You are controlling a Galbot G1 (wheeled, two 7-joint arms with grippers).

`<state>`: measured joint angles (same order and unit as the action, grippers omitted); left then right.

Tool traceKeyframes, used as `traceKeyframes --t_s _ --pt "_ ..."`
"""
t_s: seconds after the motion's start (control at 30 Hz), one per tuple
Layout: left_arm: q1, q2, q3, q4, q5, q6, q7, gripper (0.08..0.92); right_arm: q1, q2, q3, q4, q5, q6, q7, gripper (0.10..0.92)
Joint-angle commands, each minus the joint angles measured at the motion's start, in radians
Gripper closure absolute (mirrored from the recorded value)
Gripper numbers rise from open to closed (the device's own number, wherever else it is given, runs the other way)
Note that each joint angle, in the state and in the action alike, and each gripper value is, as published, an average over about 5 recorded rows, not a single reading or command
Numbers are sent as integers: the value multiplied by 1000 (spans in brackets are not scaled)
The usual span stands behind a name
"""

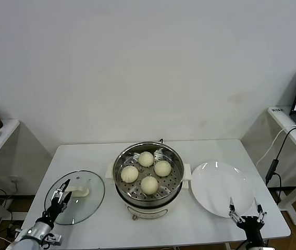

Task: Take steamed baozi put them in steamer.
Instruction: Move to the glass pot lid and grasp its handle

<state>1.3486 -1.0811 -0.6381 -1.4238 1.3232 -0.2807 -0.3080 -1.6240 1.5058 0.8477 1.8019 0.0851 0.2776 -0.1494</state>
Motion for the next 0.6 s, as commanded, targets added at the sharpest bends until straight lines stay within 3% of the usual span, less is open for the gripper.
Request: traceKeyframes --t_s 0.03,0.3,0.6 --pt "-132 6 35 124 27 0 11 177 -8 10 -13 -10 -5 8 3 203" --pt "-170 -2 43 186 31 2 14 189 -5 11 -21 -7 -10 7 2 203" --pt "-169 -7 42 199 27 -1 12 423 -7 13 -24 -1 -16 9 2 203"
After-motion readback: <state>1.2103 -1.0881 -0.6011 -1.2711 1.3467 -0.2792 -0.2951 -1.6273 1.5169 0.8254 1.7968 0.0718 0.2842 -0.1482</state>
